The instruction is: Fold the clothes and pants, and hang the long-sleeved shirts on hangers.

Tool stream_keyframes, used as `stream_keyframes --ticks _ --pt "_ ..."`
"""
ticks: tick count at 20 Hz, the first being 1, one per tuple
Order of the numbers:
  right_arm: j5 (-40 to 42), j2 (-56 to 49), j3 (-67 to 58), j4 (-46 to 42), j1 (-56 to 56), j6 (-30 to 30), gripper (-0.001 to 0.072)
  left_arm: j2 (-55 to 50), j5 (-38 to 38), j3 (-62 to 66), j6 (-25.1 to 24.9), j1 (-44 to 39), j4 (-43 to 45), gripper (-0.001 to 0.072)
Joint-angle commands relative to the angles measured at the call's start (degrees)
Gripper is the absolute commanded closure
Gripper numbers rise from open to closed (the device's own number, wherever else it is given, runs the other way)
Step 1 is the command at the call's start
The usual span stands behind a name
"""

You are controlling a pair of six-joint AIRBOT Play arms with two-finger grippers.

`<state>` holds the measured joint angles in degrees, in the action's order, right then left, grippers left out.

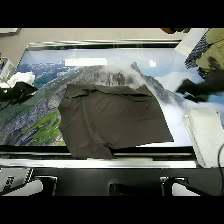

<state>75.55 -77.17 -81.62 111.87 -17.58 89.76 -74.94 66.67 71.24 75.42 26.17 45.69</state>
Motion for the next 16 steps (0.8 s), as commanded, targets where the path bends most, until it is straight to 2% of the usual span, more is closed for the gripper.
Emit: stream_keyframes --ticks 1,5,8,12,16 --pt "5.7 4.7 9.2 1.8 -10.6 5.6 0.0194 6.1 5.3 -7.4 1.1 3.5 1.4 0.0161" --pt "5.0 4.7 25.7 3.0 -15.1 9.9 0.017 8.7 3.7 -17.0 1.1 3.4 2.2 0.0161" --pt "1.5 4.7 32.8 0.9 -15.1 11.7 0.0166 8.7 2.9 -19.0 1.1 3.4 2.1 0.0161" --pt "-3.9 3.9 36.3 0.5 -15.1 12.7 0.0175 8.7 2.9 -19.0 1.1 3.4 2.2 0.0161" --pt "-3.5 -1.2 36.3 3.5 -15.0 14.6 0.0176 8.7 2.6 -19.0 1.1 3.4 2.2 0.0161"
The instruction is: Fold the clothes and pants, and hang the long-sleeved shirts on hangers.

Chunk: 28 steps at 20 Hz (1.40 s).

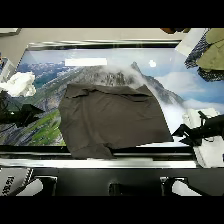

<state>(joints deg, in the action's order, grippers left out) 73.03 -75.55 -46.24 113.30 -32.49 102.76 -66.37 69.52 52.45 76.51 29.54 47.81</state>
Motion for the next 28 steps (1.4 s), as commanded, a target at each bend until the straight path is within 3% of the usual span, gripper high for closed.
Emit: stream_keyframes --ticks 1,4,10,12,13,15,16,22,28 --pt "-1.2 -3.8 0.9 3.0 0.0 2.2 0.0176 0.1 -0.5 -0.2 0.0 0.0 0.1 0.0161" --pt "-2.0 -5.8 0.9 4.3 0.0 3.1 0.0182 0.1 -0.6 -0.2 0.0 0.0 0.1 0.0161" --pt "2.6 -6.4 0.9 5.2 0.0 5.5 0.0345 0.1 0.2 -0.2 2.8 0.2 0.6 0.016" --pt "3.1 -6.4 0.9 5.2 0.0 6.2 0.0369 0.2 2.9 -0.5 2.9 0.1 2.1 0.0161" --pt "2.6 -6.4 0.9 5.4 0.0 6.3 0.041 0.6 3.7 -1.4 2.9 0.1 3.5 0.016" --pt "1.5 -6.4 0.9 6.8 0.0 6.6 0.0618 3.1 3.2 -5.8 3.0 0.1 3.7 0.016" --pt "1.5 -6.4 0.9 7.8 0.0 7.3 0.0682 4.8 3.1 -9.1 3.0 0.1 3.7 0.016" --pt "1.4 -6.3 0.9 8.2 0.0 7.6 0.068 15.8 6.0 -27.6 3.1 -0.1 1.4 0.016" --pt "1.2 -6.3 0.9 9.4 0.0 7.6 0.068 17.2 5.7 -34.2 3.0 -0.4 0.6 0.0161"
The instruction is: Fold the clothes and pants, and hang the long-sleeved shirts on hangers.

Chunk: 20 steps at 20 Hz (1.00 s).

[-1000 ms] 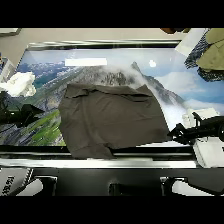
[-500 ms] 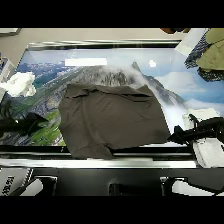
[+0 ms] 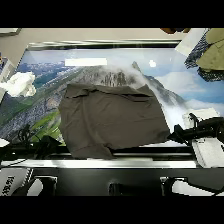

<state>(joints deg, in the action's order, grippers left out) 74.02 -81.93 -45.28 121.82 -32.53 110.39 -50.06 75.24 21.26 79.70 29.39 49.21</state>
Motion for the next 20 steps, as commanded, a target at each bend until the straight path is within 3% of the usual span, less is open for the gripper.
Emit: stream_keyframes --ticks 1,9,20 --pt "0.2 0.2 -0.1 0.9 0.0 0.0 0.068 0.9 -0.5 -3.1 -0.2 -1.2 -0.8 0.0161" --pt "-0.2 2.2 -0.1 1.2 0.0 0.4 0.0681 -1.5 -9.0 -3.1 2.0 -13.0 -2.7 0.0161" --pt "0.2 2.2 -0.1 1.6 0.0 0.4 0.0681 -10.1 -13.9 -3.1 1.1 -20.3 -5.7 0.0181"
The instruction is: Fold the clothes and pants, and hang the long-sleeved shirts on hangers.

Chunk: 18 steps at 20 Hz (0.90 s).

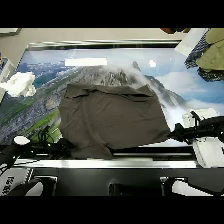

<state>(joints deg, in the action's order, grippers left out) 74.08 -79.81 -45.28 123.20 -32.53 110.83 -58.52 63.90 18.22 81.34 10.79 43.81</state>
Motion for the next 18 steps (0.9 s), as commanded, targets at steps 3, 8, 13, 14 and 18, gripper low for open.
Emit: stream_keyframes --ticks 3,8,13,14,18 --pt "1.1 0.0 -0.1 0.3 0.0 0.0 0.0681 -1.9 -3.2 0.0 -0.6 -2.3 -0.6 0.0448" --pt "2.3 2.0 -0.1 3.9 0.0 1.5 0.0683 -1.9 -3.1 1.2 -6.7 -2.3 -5.0 0.0689" --pt "-4.8 8.0 -2.9 8.5 11.3 3.5 0.0684 -1.9 -4.6 11.8 -8.1 -2.3 -4.7 0.0691" --pt "-7.6 8.8 -5.3 7.2 15.0 1.2 0.0684 -1.9 -5.1 15.1 -8.1 -2.3 -4.5 0.0691" --pt "-15.0 10.9 -23.1 -0.9 24.1 -7.9 0.0685 -1.8 -4.9 34.2 -7.8 -2.3 -0.6 0.0691"
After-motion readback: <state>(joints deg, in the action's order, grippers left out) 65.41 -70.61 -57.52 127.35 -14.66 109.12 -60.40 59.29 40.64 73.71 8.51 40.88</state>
